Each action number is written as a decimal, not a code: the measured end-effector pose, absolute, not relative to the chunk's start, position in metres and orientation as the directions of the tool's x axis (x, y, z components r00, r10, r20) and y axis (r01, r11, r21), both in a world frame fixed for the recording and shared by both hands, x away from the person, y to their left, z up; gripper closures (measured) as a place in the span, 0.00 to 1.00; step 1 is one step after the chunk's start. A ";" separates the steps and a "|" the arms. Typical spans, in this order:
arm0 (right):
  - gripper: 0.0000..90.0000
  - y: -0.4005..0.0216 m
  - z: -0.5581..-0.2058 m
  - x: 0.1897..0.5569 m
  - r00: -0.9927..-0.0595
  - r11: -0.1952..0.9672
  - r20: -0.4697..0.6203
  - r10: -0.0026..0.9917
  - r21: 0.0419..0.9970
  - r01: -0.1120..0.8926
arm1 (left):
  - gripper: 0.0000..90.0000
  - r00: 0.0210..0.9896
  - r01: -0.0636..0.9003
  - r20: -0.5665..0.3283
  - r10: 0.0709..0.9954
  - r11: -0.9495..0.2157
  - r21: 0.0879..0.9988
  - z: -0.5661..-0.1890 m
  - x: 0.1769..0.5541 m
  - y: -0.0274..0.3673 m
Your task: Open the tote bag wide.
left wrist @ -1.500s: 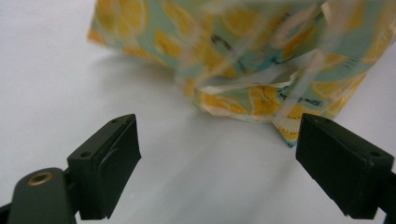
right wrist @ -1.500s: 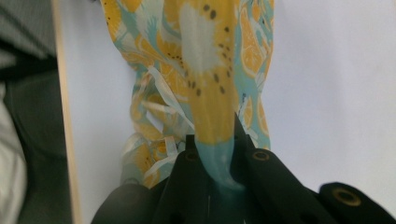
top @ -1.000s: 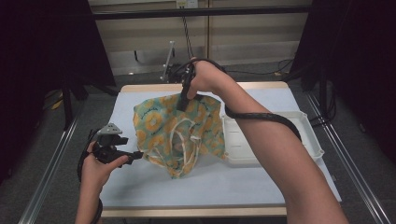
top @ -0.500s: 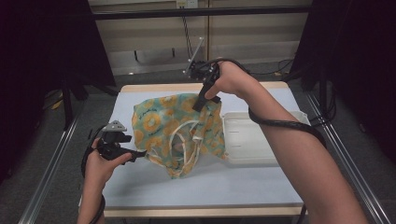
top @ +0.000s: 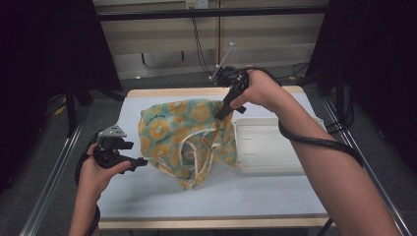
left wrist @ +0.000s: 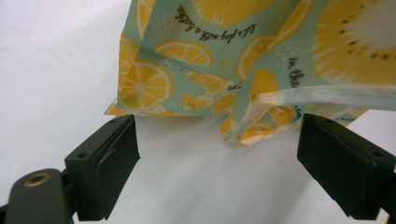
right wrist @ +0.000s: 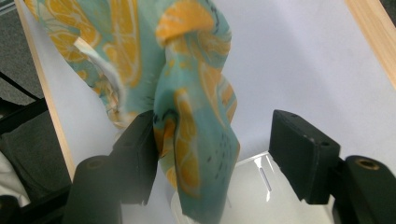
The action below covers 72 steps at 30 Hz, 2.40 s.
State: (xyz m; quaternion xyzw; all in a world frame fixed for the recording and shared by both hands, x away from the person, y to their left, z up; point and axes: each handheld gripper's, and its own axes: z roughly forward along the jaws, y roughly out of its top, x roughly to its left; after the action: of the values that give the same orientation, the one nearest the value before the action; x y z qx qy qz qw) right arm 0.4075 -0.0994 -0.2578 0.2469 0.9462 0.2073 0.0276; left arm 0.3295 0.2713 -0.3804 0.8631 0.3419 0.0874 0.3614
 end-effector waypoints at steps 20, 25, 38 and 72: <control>0.69 -0.119 -0.254 0.401 -0.826 0.730 0.120 0.551 0.411 0.546 | 0.28 0.833 0.464 -0.092 0.546 -0.597 0.654 -0.342 0.339 0.258; 0.79 -0.124 -0.252 0.398 -0.807 0.703 0.154 0.570 0.418 0.576 | 0.35 0.850 0.431 -0.082 0.521 -0.598 0.676 -0.331 0.342 0.250; 0.98 -0.129 -0.250 0.397 -0.800 0.696 0.175 0.574 0.410 0.589 | 0.86 0.861 0.407 -0.076 0.504 -0.590 0.697 -0.311 0.353 0.240; 1.00 -0.150 -0.232 0.398 -0.759 0.625 0.205 0.617 0.459 0.632 | 1.00 0.829 0.490 -0.123 0.545 -0.603 0.630 -0.288 0.370 0.241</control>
State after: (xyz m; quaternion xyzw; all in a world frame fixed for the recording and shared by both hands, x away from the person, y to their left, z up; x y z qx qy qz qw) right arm 0.3980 -0.1502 -0.2318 0.3466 0.9012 0.2600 -0.0139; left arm 0.3702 0.2406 -0.2877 0.8942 0.2894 0.0410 0.3391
